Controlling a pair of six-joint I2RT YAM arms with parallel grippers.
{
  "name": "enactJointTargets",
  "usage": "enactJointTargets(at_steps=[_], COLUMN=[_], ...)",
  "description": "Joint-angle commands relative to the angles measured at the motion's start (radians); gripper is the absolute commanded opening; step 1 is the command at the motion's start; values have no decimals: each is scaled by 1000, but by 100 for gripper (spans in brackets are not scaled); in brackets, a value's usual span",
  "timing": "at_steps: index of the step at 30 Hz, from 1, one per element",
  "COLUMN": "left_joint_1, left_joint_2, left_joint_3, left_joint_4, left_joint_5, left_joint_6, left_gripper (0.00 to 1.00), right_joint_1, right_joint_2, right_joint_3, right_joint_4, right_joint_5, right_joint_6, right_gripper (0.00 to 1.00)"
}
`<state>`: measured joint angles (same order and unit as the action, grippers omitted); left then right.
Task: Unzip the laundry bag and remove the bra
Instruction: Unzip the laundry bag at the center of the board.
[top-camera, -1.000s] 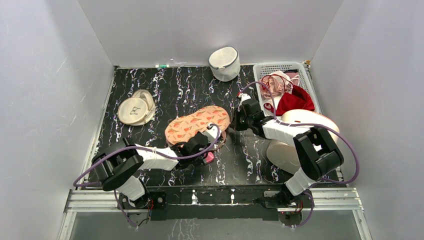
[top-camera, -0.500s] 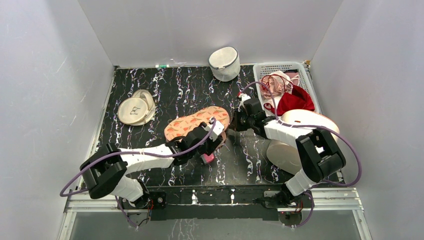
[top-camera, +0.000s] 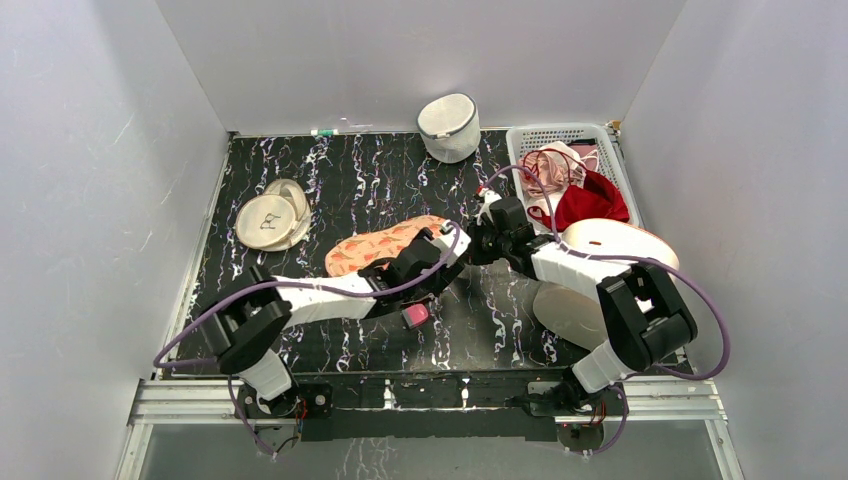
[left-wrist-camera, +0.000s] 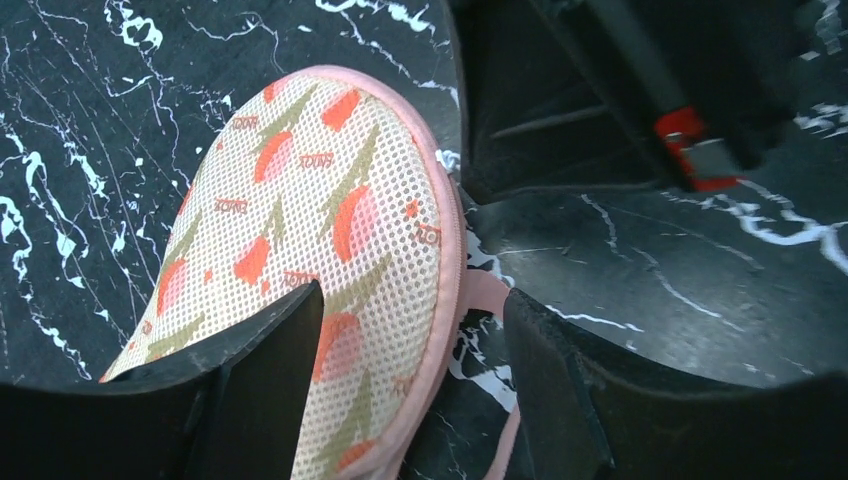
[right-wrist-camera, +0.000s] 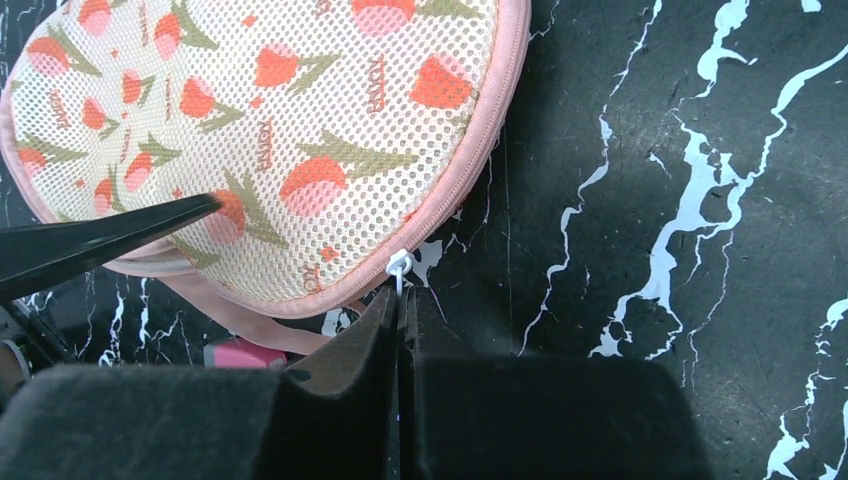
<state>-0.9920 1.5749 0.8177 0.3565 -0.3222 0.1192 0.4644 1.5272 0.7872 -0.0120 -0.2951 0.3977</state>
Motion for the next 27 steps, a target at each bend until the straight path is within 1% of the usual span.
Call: enactJointTargets(at_steps=[1, 3, 7, 11, 15, 18, 23, 25, 27], left_joint_1=[-4, -3, -3, -3, -1, 2, 14, 18, 20], left_joint_2=[63, 86, 127, 163, 173, 177, 167, 155, 146], left_joint_3=[55, 62, 83, 83, 69, 65, 39, 23, 10], left_joint_4=[48, 71, 83, 94, 105, 103, 106, 106, 106], left_joint_5=[-81, -98, -76, -93, -105, -118, -126, -123, -110], left_joint_6=[55, 61, 60, 53, 50, 58, 66, 71, 74], left_gripper=[63, 62, 62, 62, 53, 41, 28, 21, 16], right_joint_1=[3, 3, 5, 6, 6, 6, 5, 4, 5], right_joint_2=[-52, -55, -54, -52, -51, -49, -40, -36, -36], right_joint_3=[-8, -11, -18, -22, -25, -25, -18, -11, -8], right_joint_4=[49, 53, 65, 67, 64, 66, 65, 56, 50], right_joint_5=[-21, -24, -33, -39, -35, -33, -29, -18, -7], right_joint_6=[15, 16, 20, 15, 8, 5, 1, -4, -9], right_gripper=[0, 0, 0, 0, 0, 0, 0, 0, 0])
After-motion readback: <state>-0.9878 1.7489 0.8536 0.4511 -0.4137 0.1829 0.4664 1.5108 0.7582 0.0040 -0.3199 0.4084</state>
